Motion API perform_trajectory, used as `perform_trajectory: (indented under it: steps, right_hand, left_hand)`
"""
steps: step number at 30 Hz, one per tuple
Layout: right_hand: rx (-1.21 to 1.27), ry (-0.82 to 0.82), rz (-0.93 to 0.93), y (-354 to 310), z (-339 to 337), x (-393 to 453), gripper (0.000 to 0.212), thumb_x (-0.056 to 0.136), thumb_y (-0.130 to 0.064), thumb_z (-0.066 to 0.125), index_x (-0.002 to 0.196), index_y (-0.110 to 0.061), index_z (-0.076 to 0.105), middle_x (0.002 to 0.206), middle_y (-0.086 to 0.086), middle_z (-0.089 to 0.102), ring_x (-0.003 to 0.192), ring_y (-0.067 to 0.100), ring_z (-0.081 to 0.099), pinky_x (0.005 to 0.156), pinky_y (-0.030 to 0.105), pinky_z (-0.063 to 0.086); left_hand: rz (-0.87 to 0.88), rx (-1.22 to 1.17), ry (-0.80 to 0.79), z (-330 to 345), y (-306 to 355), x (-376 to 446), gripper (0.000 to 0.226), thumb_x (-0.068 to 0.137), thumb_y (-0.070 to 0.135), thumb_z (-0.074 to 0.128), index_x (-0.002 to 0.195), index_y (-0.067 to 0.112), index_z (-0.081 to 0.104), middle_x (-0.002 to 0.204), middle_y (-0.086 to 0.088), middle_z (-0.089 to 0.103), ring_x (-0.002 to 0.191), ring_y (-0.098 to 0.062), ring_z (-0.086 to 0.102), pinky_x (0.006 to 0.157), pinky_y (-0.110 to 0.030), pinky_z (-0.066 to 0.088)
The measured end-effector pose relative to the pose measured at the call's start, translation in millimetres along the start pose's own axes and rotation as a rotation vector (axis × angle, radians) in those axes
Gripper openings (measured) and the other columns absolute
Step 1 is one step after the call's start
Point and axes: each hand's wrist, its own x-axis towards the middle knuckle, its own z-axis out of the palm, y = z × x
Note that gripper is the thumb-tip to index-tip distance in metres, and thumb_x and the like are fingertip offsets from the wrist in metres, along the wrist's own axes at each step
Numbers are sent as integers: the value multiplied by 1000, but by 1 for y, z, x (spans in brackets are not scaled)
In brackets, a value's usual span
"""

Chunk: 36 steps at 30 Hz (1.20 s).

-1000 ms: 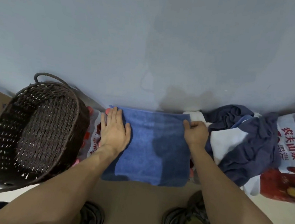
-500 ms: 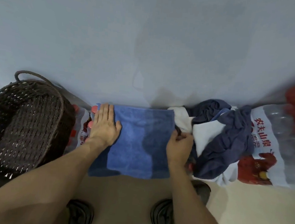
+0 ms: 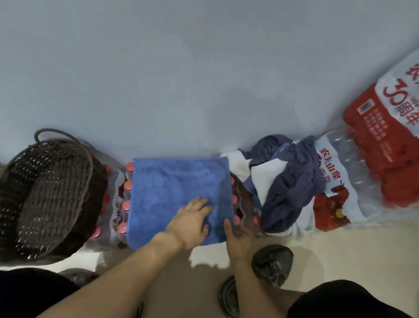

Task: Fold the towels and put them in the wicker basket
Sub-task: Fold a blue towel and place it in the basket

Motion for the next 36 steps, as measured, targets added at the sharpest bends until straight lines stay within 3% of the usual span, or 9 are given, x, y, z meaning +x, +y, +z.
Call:
perform_trajectory:
  steps: [5, 12, 15, 18, 23, 26, 30, 33, 36]
  right_hand:
    - [-157, -183, 63, 14, -8, 1, 37, 79, -37, 80, 61, -19, 53, 60, -7, 55, 64, 15, 54, 54, 19, 38]
    - [-11, -175, 272, 19, -19, 0, 22, 81, -11, 78, 67, -9, 62, 67, 7, 59, 62, 24, 55, 56, 32, 45]
    - [135, -287, 529, 19, -22, -4, 14, 85, -15, 76, 90, -8, 65, 66, 6, 49, 53, 15, 41, 50, 25, 40]
    - [178, -342, 656, 13, -25, -6, 14, 86, -15, 75, 90, -10, 62, 72, 5, 55, 57, 13, 46, 44, 24, 43]
    - [212, -324, 508, -20, -23, -19, 7, 91, 0, 65, 90, -3, 59, 75, 11, 60, 61, 19, 56, 37, 19, 46]
    - [-67, -227, 197, -47, -29, -26, 15, 81, 4, 72, 89, 11, 62, 71, 14, 59, 48, 19, 53, 35, 17, 40]
    - [-249, -295, -96, -88, -38, -29, 33, 75, -13, 81, 101, -13, 60, 90, 1, 69, 81, 21, 67, 59, 25, 51]
    - [-275, -349, -165, -112, -40, -21, 26, 77, -19, 81, 86, -28, 58, 87, -11, 66, 79, 10, 66, 65, 27, 58]
    - [-274, -376, -138, -122, -38, -11, 45, 83, -22, 78, 122, -20, 57, 117, 1, 62, 105, 21, 64, 88, 33, 56]
  left_hand:
    - [-39, 111, -191, 28, -9, -12, 72, 96, 32, 49, 157, 25, 11, 165, 1, -6, 151, -18, -10, 122, -36, 9]
    - [-53, 77, -155, 28, -11, -6, 70, 93, 31, 51, 155, 26, 20, 164, 4, 2, 151, -14, -5, 121, -36, 17]
    - [-51, 59, -143, 24, -9, -6, 68, 91, 29, 52, 154, 25, 25, 164, 4, 6, 151, -14, -2, 119, -35, 18]
    - [-59, 52, -166, 15, -4, -8, 64, 93, 28, 51, 153, 23, 27, 164, 2, 9, 151, -15, 2, 120, -34, 19]
    - [-57, -129, -212, -23, 24, -5, 36, 94, 23, 55, 128, 11, 56, 132, -7, 56, 121, -27, 53, 97, -34, 44]
    - [-2, -229, -222, -51, 36, -6, 24, 94, 21, 56, 117, 17, 62, 118, -2, 63, 108, -24, 59, 83, -27, 45]
    - [-27, -289, -160, -60, 33, -19, 35, 87, 25, 66, 120, 18, 58, 116, -2, 65, 107, -20, 62, 89, -27, 48]
    - [-25, -340, -95, -51, 23, -28, 54, 81, 38, 73, 127, 18, 53, 115, 1, 64, 103, -17, 62, 91, -33, 51]
    - [-60, -473, 28, -42, 24, -31, 40, 82, 36, 75, 115, 20, 60, 99, 3, 68, 87, -14, 65, 79, -30, 54]
